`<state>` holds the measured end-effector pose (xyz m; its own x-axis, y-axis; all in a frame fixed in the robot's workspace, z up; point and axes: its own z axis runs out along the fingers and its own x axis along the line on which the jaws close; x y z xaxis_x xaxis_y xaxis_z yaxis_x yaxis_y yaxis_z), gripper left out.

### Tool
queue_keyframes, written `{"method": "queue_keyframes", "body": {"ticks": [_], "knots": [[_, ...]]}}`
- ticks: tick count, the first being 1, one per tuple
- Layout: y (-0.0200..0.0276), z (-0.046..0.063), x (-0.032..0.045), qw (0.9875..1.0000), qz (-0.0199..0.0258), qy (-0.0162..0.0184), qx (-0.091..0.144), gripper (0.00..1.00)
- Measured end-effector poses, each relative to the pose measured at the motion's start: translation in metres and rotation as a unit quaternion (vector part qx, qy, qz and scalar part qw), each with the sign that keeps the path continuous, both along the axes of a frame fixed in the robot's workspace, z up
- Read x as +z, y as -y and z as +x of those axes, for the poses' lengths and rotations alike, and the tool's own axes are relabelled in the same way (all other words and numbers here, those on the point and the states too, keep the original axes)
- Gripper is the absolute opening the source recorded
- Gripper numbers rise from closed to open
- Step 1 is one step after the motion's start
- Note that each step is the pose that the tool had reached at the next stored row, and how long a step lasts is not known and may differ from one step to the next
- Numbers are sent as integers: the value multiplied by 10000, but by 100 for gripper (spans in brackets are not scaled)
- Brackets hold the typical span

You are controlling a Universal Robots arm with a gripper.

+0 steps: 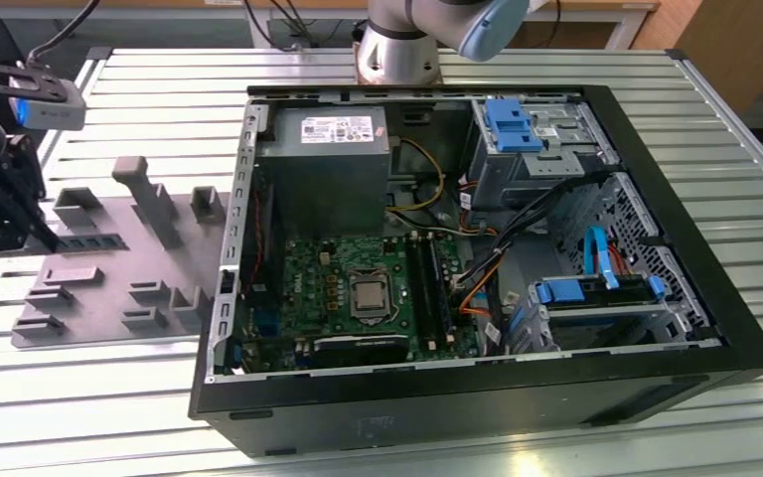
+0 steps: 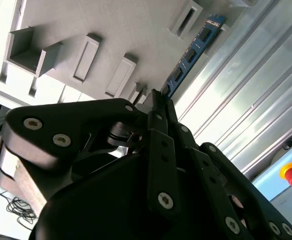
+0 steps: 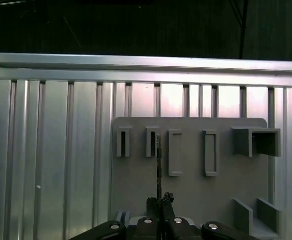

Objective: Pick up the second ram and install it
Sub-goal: 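Pick up the second ram and move it above second insertion slot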

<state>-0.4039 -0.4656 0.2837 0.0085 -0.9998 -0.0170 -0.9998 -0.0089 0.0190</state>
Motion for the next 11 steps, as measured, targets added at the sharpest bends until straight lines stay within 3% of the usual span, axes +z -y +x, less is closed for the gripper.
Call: {"method": "queue_keyframes", "body": {"ticks": [11], "knots": [[-1,0,118,10000,0,0,0,14]]}}
